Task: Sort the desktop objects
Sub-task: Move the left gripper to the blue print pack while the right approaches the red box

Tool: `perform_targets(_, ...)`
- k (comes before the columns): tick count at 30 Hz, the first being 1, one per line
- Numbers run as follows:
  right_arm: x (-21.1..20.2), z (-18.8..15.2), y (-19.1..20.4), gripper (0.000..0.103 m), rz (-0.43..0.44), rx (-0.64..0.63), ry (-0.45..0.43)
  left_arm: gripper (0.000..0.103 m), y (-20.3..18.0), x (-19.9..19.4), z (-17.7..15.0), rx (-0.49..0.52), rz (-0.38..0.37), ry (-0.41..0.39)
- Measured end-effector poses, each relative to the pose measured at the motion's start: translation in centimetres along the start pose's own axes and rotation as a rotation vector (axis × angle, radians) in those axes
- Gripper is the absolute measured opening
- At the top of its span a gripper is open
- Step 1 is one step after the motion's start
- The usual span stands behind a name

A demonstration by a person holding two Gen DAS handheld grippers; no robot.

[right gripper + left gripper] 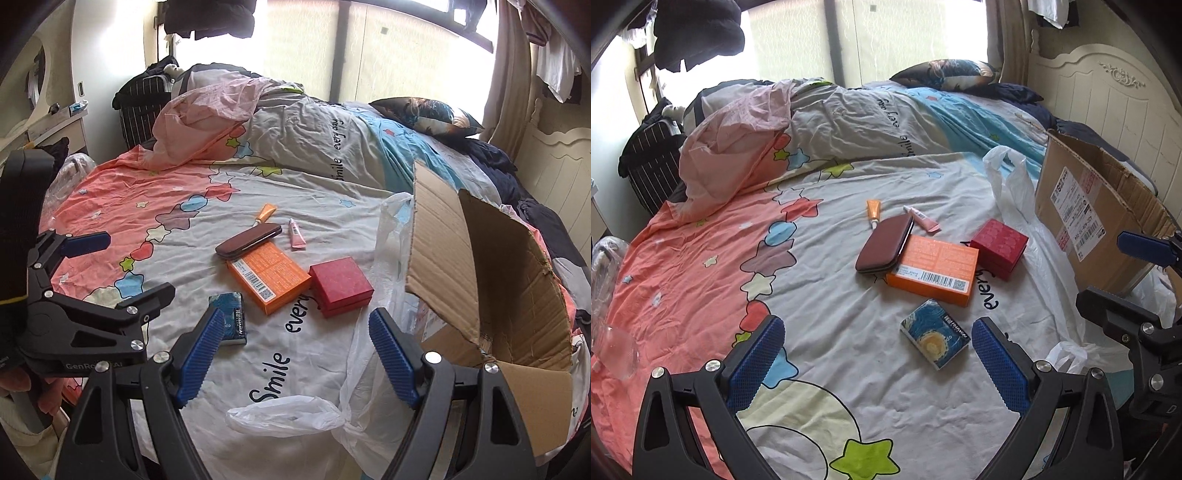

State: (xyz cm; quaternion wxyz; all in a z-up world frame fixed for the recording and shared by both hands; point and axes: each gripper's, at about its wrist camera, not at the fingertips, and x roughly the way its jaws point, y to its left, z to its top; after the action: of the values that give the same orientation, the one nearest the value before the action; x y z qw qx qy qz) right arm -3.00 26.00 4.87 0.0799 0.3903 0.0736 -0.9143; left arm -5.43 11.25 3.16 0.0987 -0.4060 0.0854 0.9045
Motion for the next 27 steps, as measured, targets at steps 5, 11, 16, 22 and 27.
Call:
perform_targets(5,2.0,-0.3,0.6,0.078,0.006,-0.013,0.036,0.103,0.5,2.5,-0.9,-0.009,-0.013,0.042)
perform_targets(11,4.1,-0.5,0.3,0.078,0.021,-0.002,0.07,0.103,0.3,4.5,-1.6,-0.012,-0.019,0.075)
perform_targets(16,5.8,-0.6,-0.3,0.078,0.011,0.011,0.093,0.103,0.2,6.3,-2.2,-0.025,-0.019,0.111)
perform_targets(22,7.6,-0.8,-1.1,0.078,0.02,0.021,0.121,0.103,-0.7,7.9,-2.5,-0.018,-0.029,0.133)
perform_targets(27,8.8,-1.1,-1.6,0.078,0.055,0.003,0.14,0.103,-1.4,8.9,-2.3,-0.019,-0.053,0.143)
